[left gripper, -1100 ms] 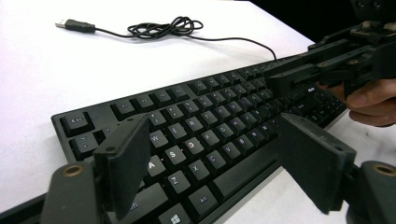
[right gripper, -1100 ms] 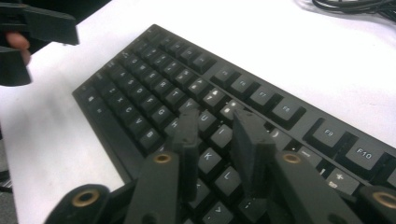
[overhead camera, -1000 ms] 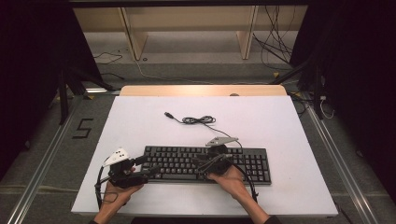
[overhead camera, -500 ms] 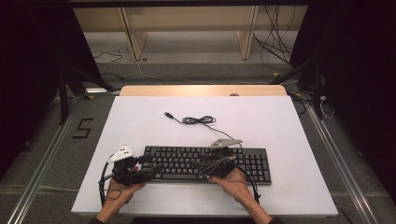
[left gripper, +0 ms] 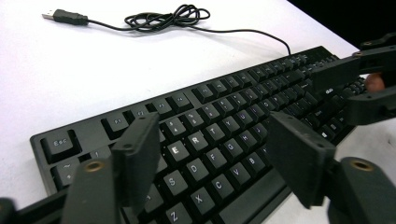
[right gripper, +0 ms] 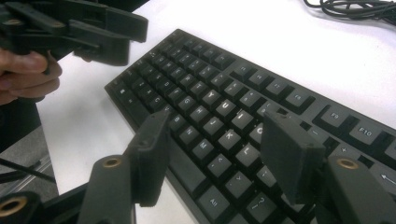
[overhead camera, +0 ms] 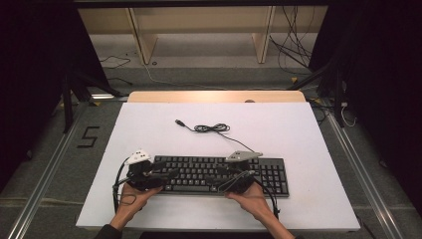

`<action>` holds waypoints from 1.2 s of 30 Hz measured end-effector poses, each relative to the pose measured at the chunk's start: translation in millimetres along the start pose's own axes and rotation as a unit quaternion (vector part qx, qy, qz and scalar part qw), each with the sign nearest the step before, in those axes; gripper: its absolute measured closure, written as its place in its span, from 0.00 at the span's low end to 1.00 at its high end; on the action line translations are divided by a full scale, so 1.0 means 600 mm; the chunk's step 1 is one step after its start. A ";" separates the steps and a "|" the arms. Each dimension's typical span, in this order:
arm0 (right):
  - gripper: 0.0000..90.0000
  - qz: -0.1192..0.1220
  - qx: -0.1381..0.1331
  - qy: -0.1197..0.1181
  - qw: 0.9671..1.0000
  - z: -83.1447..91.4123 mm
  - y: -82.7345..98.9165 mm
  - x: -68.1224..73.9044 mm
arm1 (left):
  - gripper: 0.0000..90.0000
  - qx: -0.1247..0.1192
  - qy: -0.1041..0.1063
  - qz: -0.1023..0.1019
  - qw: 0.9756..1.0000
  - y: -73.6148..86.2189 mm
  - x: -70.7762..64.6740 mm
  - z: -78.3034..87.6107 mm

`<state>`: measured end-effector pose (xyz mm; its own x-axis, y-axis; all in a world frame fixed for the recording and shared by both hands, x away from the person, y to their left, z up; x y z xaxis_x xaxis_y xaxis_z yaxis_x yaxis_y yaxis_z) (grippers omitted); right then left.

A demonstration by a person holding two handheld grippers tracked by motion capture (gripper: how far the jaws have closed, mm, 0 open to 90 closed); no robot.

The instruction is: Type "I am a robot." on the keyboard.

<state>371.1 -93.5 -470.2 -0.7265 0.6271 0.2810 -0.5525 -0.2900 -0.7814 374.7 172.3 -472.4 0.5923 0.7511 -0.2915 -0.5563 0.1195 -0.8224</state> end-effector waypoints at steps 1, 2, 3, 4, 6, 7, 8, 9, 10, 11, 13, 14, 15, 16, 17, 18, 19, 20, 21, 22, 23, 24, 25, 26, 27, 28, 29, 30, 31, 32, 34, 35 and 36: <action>0.48 0.001 0.000 0.000 1.000 0.001 0.001 0.000 | 0.43 0.003 -0.001 0.000 1.000 -0.001 0.000 -0.003; 0.47 -0.002 0.002 0.001 1.000 0.002 0.002 0.001 | 0.46 0.006 0.001 -0.001 1.000 -0.002 0.000 -0.005; 0.47 -0.001 0.000 0.001 1.000 0.002 0.003 0.000 | 0.49 0.009 0.003 -0.002 1.000 -0.003 -0.001 -0.009; 0.47 -0.001 0.000 0.001 1.000 0.003 0.004 0.001 | 0.52 0.013 0.003 -0.003 1.000 -0.004 -0.003 -0.013; 0.47 0.001 0.000 0.003 1.000 0.004 0.007 0.002 | 0.59 0.027 0.001 -0.014 1.000 -0.005 -0.006 -0.024; 0.47 0.002 0.001 0.003 1.000 0.004 0.007 0.002 | 0.63 0.032 0.000 -0.016 0.999 -0.005 -0.008 -0.028; 0.47 0.003 0.001 0.001 1.000 0.005 0.008 0.003 | 0.65 0.035 0.002 -0.017 0.999 -0.005 -0.009 -0.032; 0.46 0.004 0.002 0.002 1.000 0.005 0.009 0.003 | 0.68 0.039 0.003 -0.020 0.999 -0.005 -0.011 -0.036; 0.46 0.004 0.002 0.002 1.000 0.006 0.009 0.004 | 0.71 0.044 0.003 -0.025 0.999 -0.005 -0.012 -0.039; 0.46 0.005 0.001 0.001 1.000 0.007 0.010 0.004 | 0.74 0.047 0.002 -0.029 0.998 -0.005 -0.014 -0.043; 0.46 0.004 0.001 0.001 1.000 0.008 0.011 0.004 | 0.80 0.052 0.002 -0.032 0.998 -0.005 -0.014 -0.046; 0.46 0.004 0.001 0.001 1.000 0.009 0.012 0.005 | 0.82 0.054 0.002 -0.033 0.998 -0.005 -0.013 -0.048; 0.45 0.005 0.000 0.001 1.000 0.009 0.013 0.005 | 0.84 0.054 0.002 -0.032 0.998 -0.005 -0.013 -0.050; 0.45 0.006 -0.001 0.002 1.000 0.009 0.014 0.005 | 0.86 0.057 0.003 -0.033 0.998 -0.005 -0.013 -0.052; 0.45 0.007 0.000 0.001 1.000 0.010 0.015 0.006 | 0.88 0.057 0.003 -0.032 0.998 -0.005 -0.014 -0.054; 0.45 0.009 -0.001 0.002 1.000 0.011 0.016 0.006 | 0.91 0.059 0.005 -0.034 0.998 -0.006 -0.014 -0.056; 0.45 0.011 -0.003 0.001 1.000 0.012 0.016 0.006 | 0.92 0.060 0.006 -0.038 0.997 -0.006 -0.016 -0.059; 0.45 0.010 -0.004 0.002 1.000 0.013 0.016 0.006 | 0.94 0.062 0.006 -0.039 0.997 -0.007 -0.017 -0.061; 0.44 0.009 -0.005 0.001 1.000 0.015 0.017 0.007 | 0.95 0.064 0.006 -0.041 0.997 -0.007 -0.018 -0.064; 0.44 0.009 -0.008 0.000 1.000 0.017 0.017 0.007 | 0.96 0.066 0.006 -0.042 0.997 -0.007 -0.019 -0.067; 0.44 0.010 -0.009 0.001 1.000 0.019 0.017 0.007 | 0.98 0.071 0.006 -0.046 0.996 -0.008 -0.020 -0.070; 0.44 0.010 -0.012 0.000 1.000 0.021 0.018 0.007 | 0.99 0.073 0.006 -0.046 0.996 -0.008 -0.020 -0.071; 0.43 0.011 -0.014 -0.001 1.000 0.023 0.018 0.007 | 0.99 0.073 0.005 -0.043 0.996 -0.007 -0.022 -0.075; 0.43 0.012 -0.015 -0.001 1.000 0.024 0.019 0.007 | 0.99 0.076 0.004 -0.047 0.996 -0.007 -0.022 -0.077; 0.43 0.012 -0.017 0.000 1.000 0.026 0.020 0.006 | 0.99 0.080 0.003 -0.049 0.996 -0.007 -0.021 -0.079; 0.43 0.012 -0.017 0.000 1.000 0.027 0.020 0.006 | 0.99 0.081 0.003 -0.047 0.996 -0.008 -0.022 -0.081; 0.43 0.012 -0.019 0.000 1.000 0.028 0.021 0.006 | 0.99 0.080 0.002 -0.046 0.996 -0.008 -0.022 -0.084; 0.43 0.012 -0.019 0.000 1.000 0.030 0.022 0.006 | 0.99 0.082 0.001 -0.048 0.995 -0.008 -0.022 -0.086; 0.42 0.012 -0.021 0.000 1.000 0.031 0.022 0.007 | 0.99 0.083 -0.001 -0.048 0.995 -0.008 -0.022 -0.088; 0.42 0.011 -0.020 0.000 1.000 0.033 0.023 0.007 | 0.99 0.087 -0.002 -0.050 0.995 -0.008 -0.022 -0.090; 0.42 0.012 -0.023 0.000 1.000 0.036 0.023 0.007 | 0.99 0.090 -0.005 -0.049 0.995 -0.007 -0.022 -0.092; 0.42 0.011 -0.023 0.000 1.000 0.037 0.024 0.008 | 0.99 0.090 -0.007 -0.050 0.995 -0.007 -0.021 -0.092; 0.42 0.013 -0.024 0.001 1.000 0.038 0.024 0.007 | 0.99 0.090 -0.007 -0.051 0.995 -0.007 -0.020 -0.092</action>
Point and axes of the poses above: each handheld gripper's, and its own axes: z roughly backward along the jaws, y roughly out of its underside, x roughly to its left, the point moved 3 cm from there along -z, roughly forward along the jaws, and after that the axes turned 1 degree about -x, right-handed, at the moved point
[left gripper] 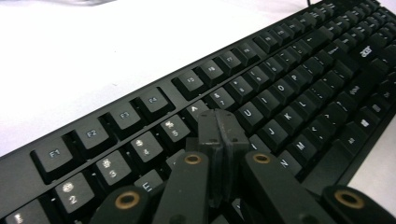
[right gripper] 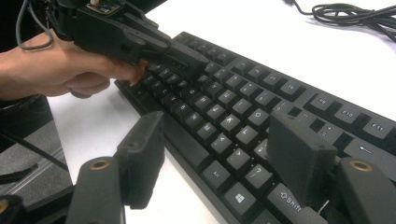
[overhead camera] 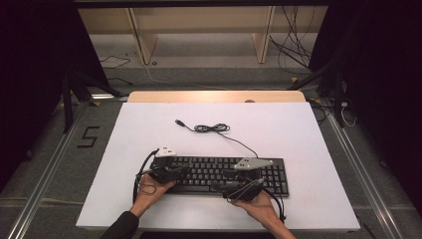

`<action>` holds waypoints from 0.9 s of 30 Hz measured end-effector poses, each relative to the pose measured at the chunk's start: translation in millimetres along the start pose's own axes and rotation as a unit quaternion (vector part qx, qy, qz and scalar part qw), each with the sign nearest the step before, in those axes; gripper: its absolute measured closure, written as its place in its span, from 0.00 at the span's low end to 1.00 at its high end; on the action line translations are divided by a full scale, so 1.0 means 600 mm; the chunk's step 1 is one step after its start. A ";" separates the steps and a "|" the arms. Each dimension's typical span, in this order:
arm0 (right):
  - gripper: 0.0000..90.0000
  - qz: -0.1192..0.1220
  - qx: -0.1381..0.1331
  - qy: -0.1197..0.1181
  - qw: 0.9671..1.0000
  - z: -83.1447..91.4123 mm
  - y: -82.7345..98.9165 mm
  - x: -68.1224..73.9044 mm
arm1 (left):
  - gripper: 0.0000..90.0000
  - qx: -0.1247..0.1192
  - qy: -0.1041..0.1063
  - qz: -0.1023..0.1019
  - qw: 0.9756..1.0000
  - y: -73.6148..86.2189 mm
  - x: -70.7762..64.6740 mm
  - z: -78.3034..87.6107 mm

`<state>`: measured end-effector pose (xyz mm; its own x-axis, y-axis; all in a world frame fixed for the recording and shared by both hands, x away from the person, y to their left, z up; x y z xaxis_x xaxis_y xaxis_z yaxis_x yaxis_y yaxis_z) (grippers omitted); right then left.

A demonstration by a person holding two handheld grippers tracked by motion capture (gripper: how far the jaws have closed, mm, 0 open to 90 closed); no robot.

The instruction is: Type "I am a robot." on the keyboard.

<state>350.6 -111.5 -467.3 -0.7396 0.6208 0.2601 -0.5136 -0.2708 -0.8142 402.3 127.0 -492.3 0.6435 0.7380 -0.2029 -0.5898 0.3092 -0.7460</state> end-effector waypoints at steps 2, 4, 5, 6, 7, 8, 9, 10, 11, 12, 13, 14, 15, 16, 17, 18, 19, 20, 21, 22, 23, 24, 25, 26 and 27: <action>0.42 -0.001 0.000 -0.001 1.000 0.001 0.001 0.001 | 0.99 -0.002 0.000 0.003 1.000 -0.001 0.001 -0.001; 0.42 0.000 0.000 0.000 1.000 0.002 0.002 0.001 | 0.99 0.001 0.000 0.001 1.000 0.000 0.001 -0.003; 0.42 0.001 0.001 0.000 1.000 0.002 0.002 0.001 | 0.99 0.003 0.001 0.002 1.000 0.000 0.001 -0.004; 0.42 0.001 0.001 0.000 1.000 0.002 0.002 0.001 | 0.99 0.004 0.000 0.003 1.000 0.001 0.001 -0.006; 0.42 0.001 0.001 0.000 1.000 0.003 0.002 0.002 | 0.99 0.006 0.000 -0.001 1.000 0.001 0.001 -0.006; 0.42 0.001 0.001 0.000 1.000 0.003 0.002 0.002 | 0.99 0.007 -0.001 -0.001 1.000 0.001 0.001 -0.007; 0.42 0.000 0.001 0.000 1.000 0.003 0.002 0.002 | 0.99 0.008 -0.001 0.000 1.000 0.002 0.002 -0.008; 0.42 0.000 0.001 0.000 1.000 0.003 0.002 0.002 | 0.99 0.007 0.000 0.001 1.000 0.002 0.002 -0.008; 0.42 0.001 0.001 0.000 1.000 0.004 0.002 0.002 | 0.99 0.009 -0.001 0.002 1.000 0.002 0.002 -0.008; 0.42 0.002 0.001 0.000 1.000 0.004 0.003 0.001 | 0.99 0.011 -0.002 0.002 1.000 0.002 0.002 -0.008; 0.43 0.002 0.001 0.000 1.000 0.004 0.003 0.001 | 0.99 0.014 -0.007 0.003 1.000 0.004 0.001 -0.011; 0.43 0.002 0.001 0.000 1.000 0.003 0.003 0.002 | 0.99 0.013 -0.006 -0.001 1.000 0.005 0.002 -0.012; 0.43 0.002 0.001 0.000 1.000 0.003 0.003 0.002 | 0.99 0.013 -0.005 0.001 1.000 0.005 0.003 -0.012; 0.43 0.002 0.002 0.000 1.000 0.003 0.003 0.002 | 0.99 0.014 -0.005 0.000 1.000 0.005 0.003 -0.012; 0.43 0.002 0.002 0.000 1.000 0.003 0.003 0.003 | 0.99 0.014 -0.004 -0.001 1.000 0.005 0.003 -0.012; 0.43 0.003 0.003 0.000 1.000 0.003 0.003 0.003 | 0.99 0.014 -0.004 0.000 1.000 0.005 0.003 -0.012; 0.43 0.003 0.003 0.000 1.000 0.003 0.003 0.003 | 0.99 0.014 -0.002 0.004 1.000 0.005 0.003 -0.012; 0.43 0.003 0.003 0.001 1.000 0.002 0.004 0.003 | 0.99 0.014 -0.002 0.004 1.000 0.005 0.004 -0.012; 0.43 0.002 0.003 0.001 1.000 0.002 0.004 0.003 | 0.99 0.014 -0.002 0.006 1.000 0.005 0.003 -0.012; 0.43 0.002 0.004 0.001 1.000 0.002 0.004 0.003 | 0.99 0.012 -0.004 0.004 1.000 0.006 0.003 -0.012; 0.43 0.002 0.004 0.000 1.000 0.002 0.004 0.003 | 0.99 0.012 -0.004 0.004 1.000 0.006 0.003 -0.012; 0.43 0.003 0.004 0.000 1.000 0.001 0.004 0.003 | 0.99 0.013 -0.003 0.005 1.000 0.005 0.003 -0.012; 0.43 0.003 0.004 0.000 1.000 0.001 0.004 0.003 | 0.99 0.014 -0.001 0.005 1.000 0.006 0.004 -0.011; 0.43 0.003 0.004 0.000 1.000 0.000 0.004 0.003 | 0.99 0.013 0.000 0.006 1.000 0.006 0.004 -0.011; 0.43 0.002 0.005 0.000 1.000 0.000 0.004 0.003 | 0.99 0.013 0.000 0.007 1.000 0.006 0.004 -0.011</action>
Point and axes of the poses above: each handheld gripper's, and its own axes: z roughly backward along the jaws, y roughly out of its underside, x roughly to its left, the point moved 3 cm from there along -z, roughly forward along the jaws, and after that the axes turned 1 degree about -x, right-handed, at the moved point
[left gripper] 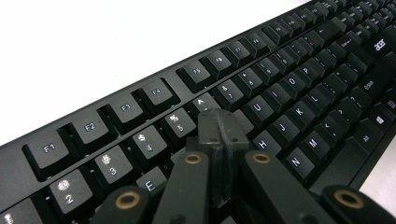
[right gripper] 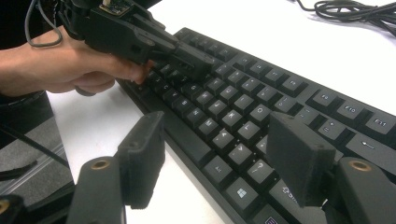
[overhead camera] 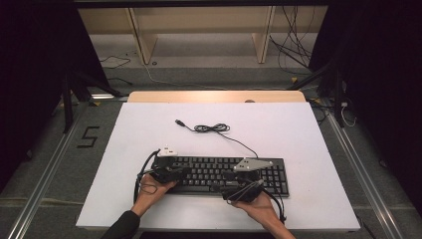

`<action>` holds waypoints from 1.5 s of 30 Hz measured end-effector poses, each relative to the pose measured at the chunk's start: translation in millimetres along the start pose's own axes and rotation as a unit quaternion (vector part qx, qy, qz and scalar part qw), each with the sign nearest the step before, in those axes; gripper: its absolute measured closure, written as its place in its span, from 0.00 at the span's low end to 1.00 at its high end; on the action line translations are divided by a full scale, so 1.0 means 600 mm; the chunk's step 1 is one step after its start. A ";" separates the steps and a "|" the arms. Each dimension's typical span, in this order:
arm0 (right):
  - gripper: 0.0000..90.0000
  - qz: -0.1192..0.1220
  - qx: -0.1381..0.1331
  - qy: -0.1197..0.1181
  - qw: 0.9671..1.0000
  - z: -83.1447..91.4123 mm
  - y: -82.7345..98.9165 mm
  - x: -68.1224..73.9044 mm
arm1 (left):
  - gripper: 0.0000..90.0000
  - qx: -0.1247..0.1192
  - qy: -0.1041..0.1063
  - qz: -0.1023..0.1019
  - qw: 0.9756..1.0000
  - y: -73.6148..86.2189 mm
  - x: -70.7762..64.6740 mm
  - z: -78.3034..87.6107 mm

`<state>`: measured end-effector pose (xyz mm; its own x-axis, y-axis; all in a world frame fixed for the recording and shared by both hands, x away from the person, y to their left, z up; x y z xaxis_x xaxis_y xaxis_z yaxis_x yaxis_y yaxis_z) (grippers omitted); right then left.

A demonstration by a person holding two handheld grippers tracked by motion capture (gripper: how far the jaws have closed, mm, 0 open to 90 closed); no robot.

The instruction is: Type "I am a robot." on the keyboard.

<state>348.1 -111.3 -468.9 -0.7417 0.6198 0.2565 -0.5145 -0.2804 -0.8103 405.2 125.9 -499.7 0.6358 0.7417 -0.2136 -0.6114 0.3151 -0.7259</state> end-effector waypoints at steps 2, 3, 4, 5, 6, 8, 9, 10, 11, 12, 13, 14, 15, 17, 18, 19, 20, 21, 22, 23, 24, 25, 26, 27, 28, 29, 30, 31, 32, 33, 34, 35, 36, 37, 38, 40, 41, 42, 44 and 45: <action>0.43 0.000 0.000 0.000 1.000 -0.001 0.000 0.000 | 0.99 -0.002 0.000 0.002 1.000 0.000 0.000 0.001; 0.43 0.000 -0.001 0.000 1.000 -0.001 0.000 0.000 | 0.99 -0.005 0.000 0.002 1.000 0.000 -0.001 0.001; 0.43 0.000 -0.001 0.000 1.000 -0.001 -0.001 0.000 | 0.98 -0.007 0.002 0.001 1.000 -0.001 -0.001 0.002; 0.43 0.001 -0.002 -0.001 1.000 -0.001 -0.001 0.000 | 0.96 -0.008 0.003 0.002 1.000 -0.001 -0.002 0.002; 0.43 0.001 -0.002 -0.001 1.000 -0.001 -0.001 0.000 | 0.95 -0.013 0.005 0.003 1.000 -0.002 -0.002 0.004; 0.43 0.000 -0.003 -0.001 1.000 -0.001 -0.001 0.000 | 0.93 -0.011 0.006 0.002 1.000 -0.003 -0.003 0.007; 0.43 -0.001 -0.002 -0.001 1.000 -0.001 -0.001 -0.001 | 0.93 -0.013 0.006 0.002 1.000 -0.003 -0.003 0.009; 0.43 -0.001 -0.002 -0.001 1.000 -0.001 -0.001 -0.001 | 0.92 -0.016 0.006 0.003 1.000 -0.004 -0.003 0.011; 0.43 -0.001 -0.002 0.000 1.000 -0.001 -0.001 -0.001 | 0.91 -0.018 0.007 0.006 1.000 -0.004 -0.003 0.014; 0.43 -0.002 -0.002 0.000 1.000 -0.002 -0.001 -0.001 | 0.90 -0.023 0.008 0.007 1.000 -0.006 -0.002 0.016; 0.43 -0.002 -0.002 0.000 1.000 -0.002 -0.001 -0.001 | 0.88 -0.027 0.013 0.012 0.999 -0.006 -0.002 0.019; 0.43 -0.002 -0.002 0.000 1.000 -0.002 -0.001 -0.001 | 0.87 -0.029 0.016 0.013 0.999 -0.007 -0.002 0.022; 0.42 -0.002 -0.003 0.000 1.000 -0.002 -0.001 -0.001 | 0.86 -0.034 0.017 0.015 0.999 -0.008 -0.002 0.024; 0.43 -0.002 -0.003 0.000 1.000 -0.003 -0.001 -0.002 | 0.83 -0.036 0.021 0.016 0.999 -0.008 -0.002 0.029; 0.42 -0.002 -0.003 0.000 1.000 -0.003 -0.001 -0.002 | 0.82 -0.039 0.024 0.017 0.999 -0.008 -0.002 0.031; 0.43 -0.003 -0.003 0.000 1.000 -0.003 -0.001 -0.002 | 0.80 -0.039 0.027 0.018 0.999 -0.007 -0.002 0.033; 0.43 -0.004 -0.002 0.001 1.000 -0.003 -0.001 -0.003 | 0.79 -0.042 0.028 0.019 0.999 -0.007 -0.001 0.035; 0.43 -0.003 -0.002 0.001 1.000 -0.003 -0.001 -0.003 | 0.79 -0.045 0.030 0.020 0.998 -0.007 -0.001 0.036; 0.43 -0.004 -0.002 0.001 1.000 -0.003 -0.001 -0.003 | 0.78 -0.045 0.030 0.021 0.998 -0.007 0.000 0.038; 0.43 -0.003 -0.001 0.001 1.000 -0.003 -0.001 -0.003 | 0.77 -0.045 0.032 0.020 0.998 -0.007 0.001 0.039; 0.43 -0.004 -0.001 0.001 1.000 -0.003 -0.001 -0.003 | 0.76 -0.046 0.033 0.020 0.998 -0.006 0.002 0.041; 0.43 -0.004 -0.001 0.001 1.000 -0.004 -0.001 -0.003 | 0.75 -0.048 0.034 0.021 0.998 -0.006 0.003 0.042; 0.43 -0.002 -0.002 0.001 1.000 -0.004 -0.001 -0.004 | 0.74 -0.049 0.035 0.022 0.998 -0.006 0.003 0.044; 0.43 -0.002 -0.002 0.001 1.000 -0.004 -0.001 -0.004 | 0.73 -0.051 0.037 0.024 0.998 -0.005 0.003 0.046; 0.43 -0.002 -0.002 0.001 1.000 -0.004 -0.001 -0.004 | 0.72 -0.053 0.039 0.025 0.998 -0.005 0.003 0.047; 0.43 -0.002 -0.002 0.001 1.000 -0.004 -0.001 -0.004 | 0.70 -0.054 0.039 0.024 0.998 -0.005 0.003 0.048; 0.43 -0.001 -0.002 0.000 1.000 -0.004 -0.001 -0.004 | 0.68 -0.056 0.040 0.026 0.997 -0.005 0.003 0.049; 0.43 -0.002 -0.002 0.001 1.000 -0.004 -0.001 -0.004 | 0.67 -0.058 0.042 0.027 0.997 -0.005 0.002 0.050; 0.43 -0.002 -0.001 0.001 1.000 -0.004 -0.001 -0.004 | 0.66 -0.058 0.043 0.027 0.997 -0.005 0.002 0.051; 0.43 -0.002 -0.001 0.001 1.000 -0.004 -0.001 -0.004 | 0.65 -0.057 0.045 0.026 0.997 -0.004 0.002 0.052; 0.43 -0.002 -0.001 0.001 1.000 -0.005 -0.001 -0.004 | 0.63 -0.059 0.044 0.027 0.997 -0.004 0.002 0.054; 0.43 -0.003 -0.001 0.001 1.000 -0.005 -0.001 -0.004 | 0.61 -0.060 0.044 0.025 0.997 -0.004 0.002 0.054; 0.43 -0.003 -0.001 0.001 1.000 -0.005 -0.001 -0.005 | 0.60 -0.061 0.046 0.027 0.997 -0.003 0.001 0.056; 0.43 -0.003 -0.001 0.001 1.000 -0.005 -0.002 -0.005 | 0.58 -0.062 0.045 0.026 0.997 -0.003 0.002 0.057; 0.43 -0.003 -0.001 0.002 1.000 -0.005 -0.002 -0.005 | 0.57 -0.061 0.044 0.026 0.997 -0.002 0.002 0.059; 0.43 -0.003 -0.001 0.002 1.000 -0.006 -0.002 -0.005 | 0.54 -0.066 0.046 0.027 0.996 0.000 0.002 0.062; 0.43 -0.003 0.000 0.003 1.000 -0.006 -0.002 -0.005 | 0.53 -0.066 0.046 0.028 0.996 0.001 0.002 0.063; 0.43 -0.003 0.000 0.003 1.000 -0.007 -0.002 -0.005 | 0.52 -0.068 0.046 0.028 0.996 0.001 0.002 0.065; 0.43 -0.003 0.000 0.005 1.000 -0.008 -0.003 -0.006 | 0.49 -0.075 0.049 0.032 0.995 0.002 0.001 0.069; 0.43 -0.003 0.001 0.006 1.000 -0.008 -0.003 -0.006 | 0.48 -0.076 0.050 0.030 0.995 0.003 0.001 0.071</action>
Point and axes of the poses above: each handheld gripper's, and its own axes: z roughly backward along the jaws, y roughly out of its underside, x roughly to its left, the point moved 3 cm from there along -z, roughly forward along the jaws, and after that the axes turned 1 degree about -x, right-handed, at the moved point
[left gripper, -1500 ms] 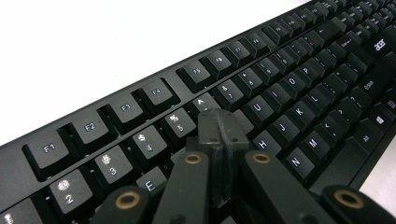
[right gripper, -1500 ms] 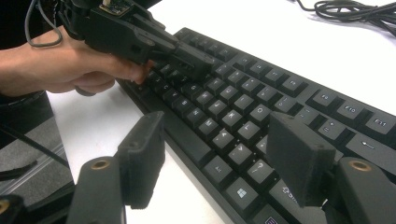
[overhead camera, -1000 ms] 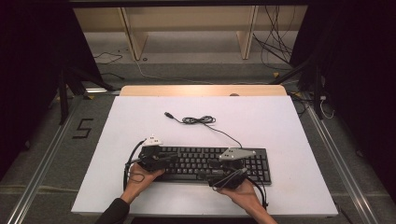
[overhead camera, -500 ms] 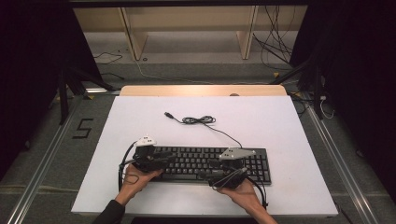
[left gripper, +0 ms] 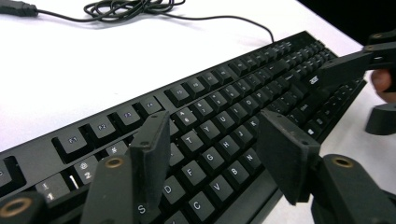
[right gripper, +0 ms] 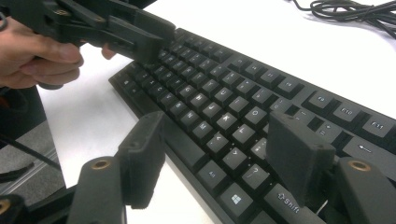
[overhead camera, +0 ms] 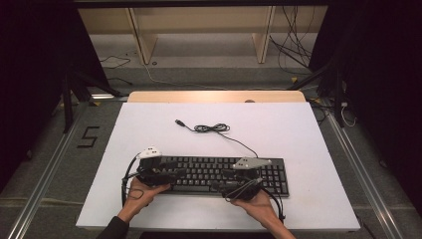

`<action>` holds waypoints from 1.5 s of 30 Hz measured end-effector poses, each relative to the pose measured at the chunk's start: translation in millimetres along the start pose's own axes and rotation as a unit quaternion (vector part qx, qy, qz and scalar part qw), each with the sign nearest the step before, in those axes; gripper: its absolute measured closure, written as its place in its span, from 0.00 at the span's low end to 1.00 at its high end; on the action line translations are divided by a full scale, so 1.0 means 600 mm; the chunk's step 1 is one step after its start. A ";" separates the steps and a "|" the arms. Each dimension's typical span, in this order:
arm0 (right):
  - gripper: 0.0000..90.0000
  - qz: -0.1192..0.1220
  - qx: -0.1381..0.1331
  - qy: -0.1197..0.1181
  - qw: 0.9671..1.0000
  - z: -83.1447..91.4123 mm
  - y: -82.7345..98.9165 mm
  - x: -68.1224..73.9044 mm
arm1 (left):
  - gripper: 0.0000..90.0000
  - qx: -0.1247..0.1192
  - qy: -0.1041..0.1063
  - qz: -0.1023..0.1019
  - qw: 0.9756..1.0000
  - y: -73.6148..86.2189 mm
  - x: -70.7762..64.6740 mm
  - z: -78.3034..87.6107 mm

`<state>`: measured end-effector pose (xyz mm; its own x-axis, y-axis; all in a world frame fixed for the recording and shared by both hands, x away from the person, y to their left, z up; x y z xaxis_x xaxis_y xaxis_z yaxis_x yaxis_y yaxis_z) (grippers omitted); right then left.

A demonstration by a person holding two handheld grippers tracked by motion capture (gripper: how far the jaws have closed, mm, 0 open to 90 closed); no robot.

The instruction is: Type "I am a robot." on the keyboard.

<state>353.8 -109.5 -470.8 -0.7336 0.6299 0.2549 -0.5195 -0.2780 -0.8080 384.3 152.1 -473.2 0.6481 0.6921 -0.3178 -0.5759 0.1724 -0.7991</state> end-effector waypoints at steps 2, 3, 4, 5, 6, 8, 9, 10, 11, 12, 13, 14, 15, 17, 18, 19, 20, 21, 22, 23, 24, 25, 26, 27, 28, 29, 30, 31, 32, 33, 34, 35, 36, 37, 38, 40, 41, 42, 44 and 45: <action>0.44 -0.001 0.002 0.003 1.000 -0.001 0.000 -0.001 | 0.46 -0.005 0.000 -0.002 1.000 0.001 -0.001 0.005; 0.44 -0.002 0.002 0.003 1.000 -0.001 0.000 -0.001 | 0.46 -0.009 0.002 -0.003 1.000 0.002 -0.002 0.008; 0.44 -0.002 0.003 0.004 1.000 -0.002 0.000 -0.002 | 0.45 -0.011 0.003 -0.004 1.000 0.003 -0.002 0.010; 0.44 -0.001 0.003 0.005 1.000 -0.003 0.000 -0.002 | 0.44 -0.013 0.002 -0.004 1.000 0.004 -0.002 0.014; 0.45 -0.002 0.004 0.007 1.000 -0.003 0.000 -0.003 | 0.43 -0.015 0.003 -0.003 1.000 0.005 -0.002 0.016; 0.47 -0.002 0.006 0.010 1.000 -0.004 0.000 -0.005 | 0.41 -0.019 0.004 -0.003 1.000 0.008 -0.002 0.022; 0.47 -0.003 0.007 0.011 1.000 -0.005 0.000 -0.006 | 0.40 -0.022 0.003 -0.002 1.000 0.009 -0.002 0.025; 0.49 -0.004 0.008 0.011 1.000 -0.006 0.000 -0.007 | 0.40 -0.024 0.004 -0.002 1.000 0.011 -0.002 0.028; 0.50 -0.006 0.009 0.013 1.000 -0.007 0.000 -0.007 | 0.39 -0.025 0.005 0.000 1.000 0.013 -0.003 0.031; 0.51 -0.006 0.009 0.013 1.000 -0.008 0.000 -0.008 | 0.38 -0.026 0.003 0.000 1.000 0.014 -0.002 0.033; 0.53 -0.007 0.010 0.013 1.000 -0.008 0.000 -0.008 | 0.38 -0.027 0.003 0.001 1.000 0.016 -0.002 0.036; 0.54 -0.005 0.012 0.013 1.000 -0.010 0.000 -0.009 | 0.37 -0.029 0.003 0.003 1.000 0.017 -0.002 0.037; 0.55 -0.005 0.014 0.015 1.000 -0.011 0.001 -0.010 | 0.37 -0.028 0.002 0.001 1.000 0.019 -0.002 0.040; 0.59 -0.006 0.017 0.016 1.000 -0.013 0.001 -0.010 | 0.36 -0.030 0.002 0.001 1.000 0.023 -0.002 0.043; 0.60 -0.005 0.019 0.016 1.000 -0.014 0.001 -0.010 | 0.36 -0.030 0.000 0.001 1.000 0.024 -0.002 0.045; 0.62 -0.004 0.019 0.016 1.000 -0.015 0.001 -0.010 | 0.36 -0.032 -0.001 0.001 1.000 0.026 -0.002 0.047; 0.65 -0.003 0.019 0.016 1.000 -0.016 0.001 -0.010 | 0.35 -0.032 -0.001 0.001 0.999 0.027 -0.002 0.048; 0.67 -0.004 0.020 0.016 1.000 -0.016 0.001 -0.010 | 0.35 -0.033 0.000 0.000 0.999 0.028 -0.002 0.050; 0.68 -0.001 0.020 0.016 1.000 -0.018 0.001 -0.010 | 0.35 -0.034 -0.001 0.001 0.999 0.028 -0.003 0.051; 0.70 -0.001 0.020 0.016 1.000 -0.018 0.001 -0.010 | 0.35 -0.035 0.000 0.000 0.999 0.029 -0.003 0.053; 0.71 -0.003 0.022 0.016 1.000 -0.019 0.001 -0.009 | 0.35 -0.036 0.000 -0.001 0.999 0.030 -0.003 0.054; 0.72 -0.001 0.023 0.016 1.000 -0.021 0.001 -0.009 | 0.35 -0.036 -0.001 -0.002 0.999 0.031 -0.004 0.055; 0.74 0.000 0.024 0.016 1.000 -0.022 0.001 -0.009 | 0.35 -0.037 -0.002 -0.003 0.999 0.032 -0.004 0.056; 0.76 0.000 0.026 0.016 1.000 -0.023 0.001 -0.009 | 0.34 -0.035 -0.002 -0.004 0.999 0.033 -0.004 0.057; 0.78 0.001 0.028 0.015 0.999 -0.024 0.002 -0.009 | 0.34 -0.035 -0.003 -0.004 0.999 0.035 -0.005 0.058; 0.79 0.001 0.028 0.015 0.999 -0.025 0.002 -0.009 | 0.34 -0.036 -0.004 -0.005 0.999 0.036 -0.005 0.058; 0.81 0.001 0.028 0.014 1.000 -0.027 0.002 -0.008 | 0.33 -0.036 -0.005 -0.004 0.999 0.037 -0.006 0.059; 0.83 0.002 0.031 0.012 0.999 -0.027 0.002 -0.008 | 0.33 -0.036 -0.004 -0.005 0.999 0.038 -0.006 0.060; 0.85 0.003 0.030 0.013 0.999 -0.029 0.002 -0.008 | 0.33 -0.037 -0.004 -0.004 0.999 0.039 -0.006 0.061; 0.87 0.003 0.032 0.014 0.999 -0.030 0.002 -0.008 | 0.32 -0.037 -0.004 -0.004 0.999 0.040 -0.007 0.062; 0.89 0.002 0.034 0.014 0.999 -0.031 0.002 -0.008 | 0.32 -0.039 -0.004 -0.005 0.999 0.041 -0.008 0.063; 0.90 0.001 0.034 0.014 0.999 -0.033 0.002 -0.008 | 0.31 -0.039 -0.006 -0.007 0.999 0.042 -0.008 0.064; 0.92 0.001 0.036 0.015 0.999 -0.034 0.002 -0.009 | 0.31 -0.040 -0.006 -0.007 0.999 0.042 -0.009 0.065; 0.93 0.000 0.039 0.015 0.999 -0.035 0.003 -0.009 | 0.31 -0.041 -0.006 -0.006 0.999 0.043 -0.009 0.066; 0.95 0.001 0.039 0.016 0.999 -0.036 0.003 -0.009 | 0.31 -0.042 -0.006 -0.007 0.999 0.044 -0.010 0.067; 0.97 0.002 0.042 0.017 0.999 -0.037 0.003 -0.009 | 0.31 -0.044 -0.004 -0.007 0.999 0.045 -0.012 0.069; 0.98 0.002 0.043 0.017 0.999 -0.037 0.003 -0.008 | 0.31 -0.044 -0.004 -0.008 0.999 0.046 -0.013 0.070; 0.99 0.002 0.043 0.020 0.999 -0.038 0.003 -0.008 | 0.31 -0.045 -0.004 -0.009 0.999 0.046 -0.014 0.070; 1.00 0.002 0.044 0.022 0.999 -0.039 0.004 -0.009 | 0.31 -0.046 -0.002 -0.008 0.999 0.048 -0.016 0.072; 1.00 0.001 0.045 0.022 0.999 -0.040 0.004 -0.009 | 0.30 -0.045 -0.002 -0.009 0.999 0.048 -0.016 0.073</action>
<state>367.0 -95.9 -486.7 -0.7160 0.6602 0.2271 -0.5565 -0.3432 -0.7567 339.6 180.9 -471.1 0.6565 0.6915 -0.3013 -0.5166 0.1212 -0.8476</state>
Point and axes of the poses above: each handheld gripper's, and its own axes: z roughly backward along the jaws, y roughly out of its underside, x roughly to its left, the point moved 3 cm from there along -z, roughly forward along the jaws, and after that the axes turned 1 degree about -x, right-handed, at the moved point
